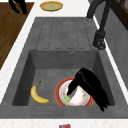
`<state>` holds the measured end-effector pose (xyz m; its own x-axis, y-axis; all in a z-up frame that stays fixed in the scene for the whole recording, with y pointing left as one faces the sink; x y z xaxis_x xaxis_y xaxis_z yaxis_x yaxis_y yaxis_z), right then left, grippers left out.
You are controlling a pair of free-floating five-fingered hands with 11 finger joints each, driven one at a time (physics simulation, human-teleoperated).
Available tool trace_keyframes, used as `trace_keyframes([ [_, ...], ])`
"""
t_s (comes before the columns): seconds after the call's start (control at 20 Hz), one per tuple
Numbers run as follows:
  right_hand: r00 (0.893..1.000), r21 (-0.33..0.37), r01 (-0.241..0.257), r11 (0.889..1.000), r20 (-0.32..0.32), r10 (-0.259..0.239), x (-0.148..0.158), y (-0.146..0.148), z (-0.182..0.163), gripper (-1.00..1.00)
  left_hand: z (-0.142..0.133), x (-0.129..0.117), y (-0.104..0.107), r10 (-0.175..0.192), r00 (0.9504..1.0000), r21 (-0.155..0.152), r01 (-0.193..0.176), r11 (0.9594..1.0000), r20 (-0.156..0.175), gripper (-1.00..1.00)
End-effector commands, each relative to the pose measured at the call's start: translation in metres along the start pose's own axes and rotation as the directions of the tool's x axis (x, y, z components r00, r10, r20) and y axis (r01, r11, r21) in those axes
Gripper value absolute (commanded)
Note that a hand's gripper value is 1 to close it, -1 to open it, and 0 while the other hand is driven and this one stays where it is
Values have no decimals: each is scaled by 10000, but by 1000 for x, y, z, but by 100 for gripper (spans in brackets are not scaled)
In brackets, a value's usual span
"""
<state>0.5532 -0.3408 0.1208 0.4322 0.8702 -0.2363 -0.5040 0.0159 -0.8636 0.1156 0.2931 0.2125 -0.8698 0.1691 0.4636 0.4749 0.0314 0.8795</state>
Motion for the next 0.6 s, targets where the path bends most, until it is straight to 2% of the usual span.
trace_keyframes([
  [0.0,9977,100,-308,9995,612,301,-10,9,-10,-100,0,0,0,0,10000,0,0,10000,0,0],
  [0.1,9980,17,-39,10000,633,37,-21,4,-14,-100,0,0,0,0,10000,0,0,10000,0,0],
  [0.25,9955,143,94,9999,940,-107,-34,5,-14,-100,0,0,0,0,10000,0,0,10000,0,0],
  [0.55,9903,110,39,9999,1391,-54,-66,-3,7,-100,0,0,0,0,10000,0,0,10000,0,0],
])
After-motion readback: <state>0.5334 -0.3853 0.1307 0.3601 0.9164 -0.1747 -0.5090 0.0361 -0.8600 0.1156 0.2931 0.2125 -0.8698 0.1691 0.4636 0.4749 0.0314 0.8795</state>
